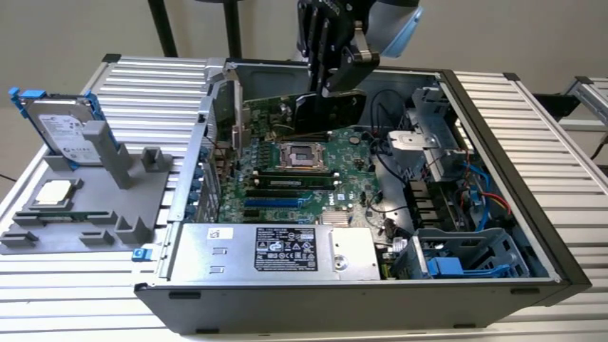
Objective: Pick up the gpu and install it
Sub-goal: 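Insert the gpu into the slot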
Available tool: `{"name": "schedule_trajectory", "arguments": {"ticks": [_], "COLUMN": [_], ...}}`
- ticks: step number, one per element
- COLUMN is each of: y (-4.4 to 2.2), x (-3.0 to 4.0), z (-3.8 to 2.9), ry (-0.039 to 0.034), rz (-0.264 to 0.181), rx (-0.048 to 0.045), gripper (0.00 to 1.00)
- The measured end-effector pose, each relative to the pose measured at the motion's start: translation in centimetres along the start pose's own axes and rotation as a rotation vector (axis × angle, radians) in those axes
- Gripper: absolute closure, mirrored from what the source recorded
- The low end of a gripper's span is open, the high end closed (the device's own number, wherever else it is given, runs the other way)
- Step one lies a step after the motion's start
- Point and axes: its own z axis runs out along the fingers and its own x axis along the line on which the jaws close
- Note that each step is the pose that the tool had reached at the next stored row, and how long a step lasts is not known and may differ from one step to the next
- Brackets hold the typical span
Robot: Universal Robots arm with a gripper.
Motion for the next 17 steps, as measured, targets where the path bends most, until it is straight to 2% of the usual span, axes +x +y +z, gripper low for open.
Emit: {"name": "schedule_trajectory", "arguments": {"ticks": [17], "y": [-0.02], "x": [0.00], "z": [0.28], "ry": [0.0005], "rz": [-0.008], "rx": [0.0003], "gripper": [1.00]}}
